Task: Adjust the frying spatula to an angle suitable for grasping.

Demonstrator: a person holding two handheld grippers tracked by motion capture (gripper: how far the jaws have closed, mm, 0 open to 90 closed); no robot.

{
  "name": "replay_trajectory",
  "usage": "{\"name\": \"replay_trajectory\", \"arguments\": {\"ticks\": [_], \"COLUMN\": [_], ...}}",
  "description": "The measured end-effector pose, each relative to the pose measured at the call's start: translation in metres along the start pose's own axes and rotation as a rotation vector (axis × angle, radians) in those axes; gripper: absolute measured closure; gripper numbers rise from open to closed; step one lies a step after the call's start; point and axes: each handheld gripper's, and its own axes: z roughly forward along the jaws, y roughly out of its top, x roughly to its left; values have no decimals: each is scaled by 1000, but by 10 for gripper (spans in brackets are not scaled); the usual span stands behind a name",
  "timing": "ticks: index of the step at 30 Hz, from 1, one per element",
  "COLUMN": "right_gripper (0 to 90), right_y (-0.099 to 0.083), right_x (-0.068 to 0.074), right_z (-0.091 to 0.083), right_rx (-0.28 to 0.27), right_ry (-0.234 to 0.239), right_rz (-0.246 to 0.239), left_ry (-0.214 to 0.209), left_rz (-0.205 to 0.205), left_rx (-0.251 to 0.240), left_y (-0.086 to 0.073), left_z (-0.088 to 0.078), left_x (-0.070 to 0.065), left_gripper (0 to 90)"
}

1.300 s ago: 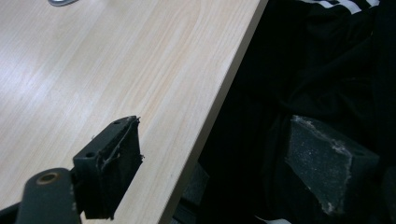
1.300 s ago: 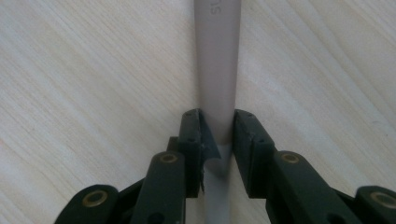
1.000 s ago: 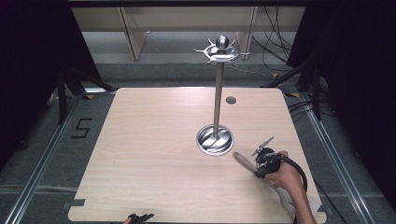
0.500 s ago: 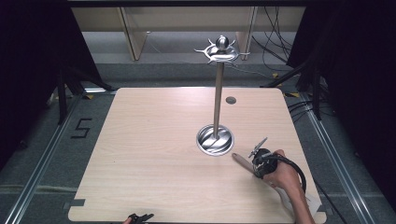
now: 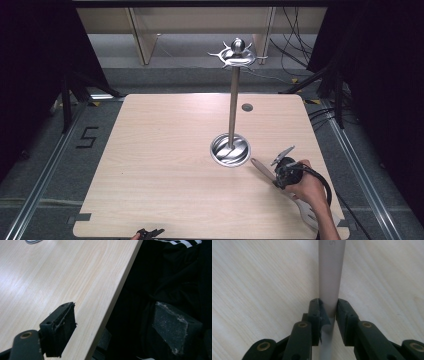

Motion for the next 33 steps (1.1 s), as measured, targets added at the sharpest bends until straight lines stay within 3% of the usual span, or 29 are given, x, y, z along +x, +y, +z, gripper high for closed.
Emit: {"name": "replay_trajectory", "arguments": {"ticks": [2, 4, 6, 7, 8, 11, 12, 15, 18, 19, 21, 22, 24, 25, 27, 30, 33], "right_gripper": [748, 748, 748, 748, 748, 748, 749, 748, 748, 749, 748, 748, 749, 749, 749, 749, 749], "right_y": [-7, -8, -14, -14, -17, -20, -22, -24, -25, -26, -26, -27, -27, -27, -27, -27, -26], "right_x": [-3, -4, -2, -2, -5, -6, -5, -4, -5, -3, -5, -4, -4, -6, -7, -5, -3], "right_z": [-12, -14, -28, -28, -34, -41, -47, -55, -64, -70, -75, -81, -81, -83, -87, -94, -96], "right_rx": [-81, -95, -161, -161, -222, -267, -332, -360, -439, -429, -495, -535, -554, -593, -623, -696, -716], "right_ry": [-10, -6, -20, -20, -30, -27, -42, -37, -49, -28, -14, 10, 8, 5, 26, 56, 76], "right_rz": [8, 16, 42, 42, 18, 26, 21, 43, 22, 53, 16, 28, 25, 17, 1, 24, 20], "left_ry": [11, 22, 22, 6, 15, 12, 13, 6, 9, 9, 10, -6, 6, -1, -9, 8, 9], "left_rz": [3, 7, 3, 5, 4, 12, 9, 3, 4, -2, 5, 4, 2, 1, 0, 1, -4], "left_rx": [1, 3, 1, -1, 1, 9, 4, -2, 1, -4, 3, 4, -3, -1, 3, 3, 3], "left_y": [0, 0, 0, 0, 0, 0, 0, 0, 0, 0, 0, 0, 0, 0, 0, 0, -1], "left_z": [0, 0, 1, 1, 1, 2, 2, 1, 1, 1, -1, 0, 1, 1, 0, -1, 1], "left_x": [0, 0, -1, -1, -1, 0, 0, 0, -1, -1, 0, 0, -1, 0, 0, 0, 0], "left_gripper": [173, 173, 173, 173, 173, 172, 172, 172, 172, 172, 173, 172, 172, 172, 172, 172, 172]}}
